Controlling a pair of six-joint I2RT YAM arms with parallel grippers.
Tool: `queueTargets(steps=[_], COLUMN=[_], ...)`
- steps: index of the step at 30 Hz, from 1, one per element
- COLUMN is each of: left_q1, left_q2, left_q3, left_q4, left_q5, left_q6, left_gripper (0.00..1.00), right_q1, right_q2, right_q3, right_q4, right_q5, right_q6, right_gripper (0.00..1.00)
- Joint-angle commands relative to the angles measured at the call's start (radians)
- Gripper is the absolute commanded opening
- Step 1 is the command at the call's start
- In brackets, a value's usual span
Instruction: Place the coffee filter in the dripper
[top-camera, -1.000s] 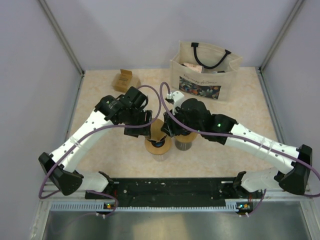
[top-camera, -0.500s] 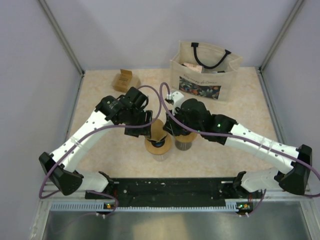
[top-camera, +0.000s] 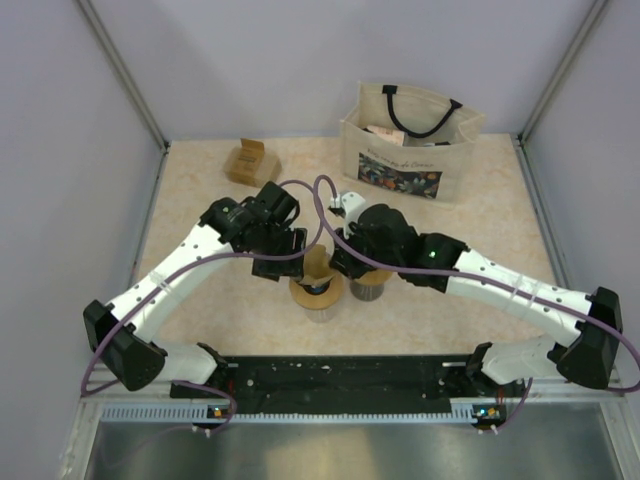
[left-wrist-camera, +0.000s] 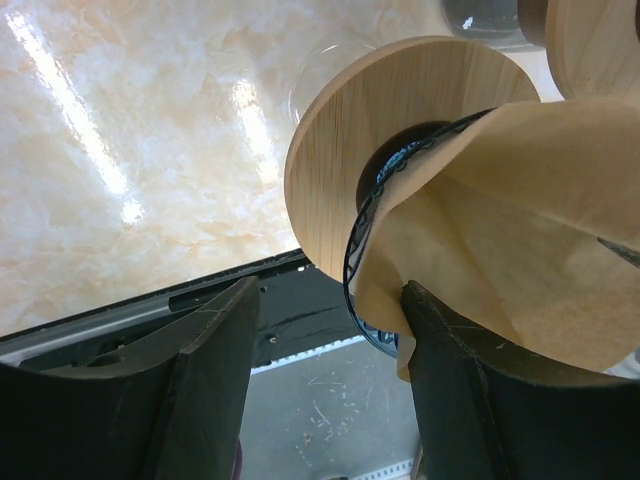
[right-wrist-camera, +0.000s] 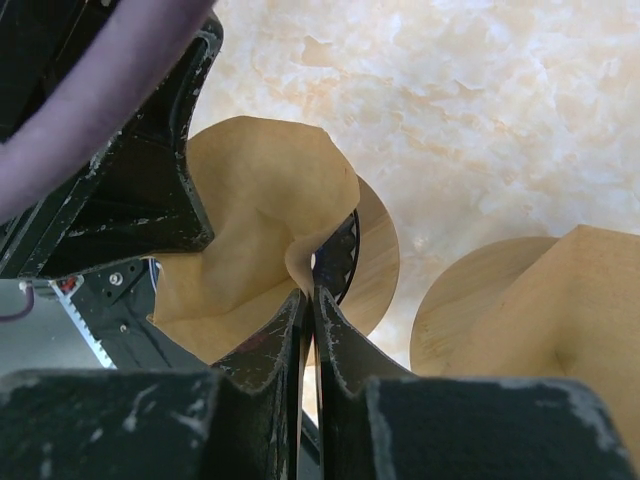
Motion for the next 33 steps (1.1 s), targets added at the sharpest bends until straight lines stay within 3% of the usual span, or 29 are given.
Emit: queueTargets(steps=[1, 7, 11, 16, 33], left_q1=[0.009, 0.007, 0.009, 0.009, 0.007], left_q2=[-0.034, -0.031, -0.039, -0.039, -0.103], left_q3=[-0.022, -0.021, 0.001, 0.033, 0.1], left_q4=[0.035, 0.031, 0.03, 0.04, 0.066], left_q5=[0.002, -0.016, -0.017, -0.007, -0.022], left_q6=[-0.001, -0.001, -0.004, -0.003, 0.0], left_gripper=[0.63, 0.63, 0.63, 0.68, 0.8], right_q1=[0.016, 0.014, 0.014, 0.014, 0.014], right_q2=[-0.004, -0.008, -0.025, -0.039, -0.09], right_q3=[-0.025, -0.045, -0.034, -0.009, 0.057], right_q4=[0.037, 0.043, 0.043, 0.045, 0.046], right_q5=[-0.02, -0.024, -0.023, -0.004, 0.066], right_q6=[-0.021, -0.027, -0.026, -0.023, 0.037], right_gripper=[0.07, 0.09, 0.16, 0.34, 0.6])
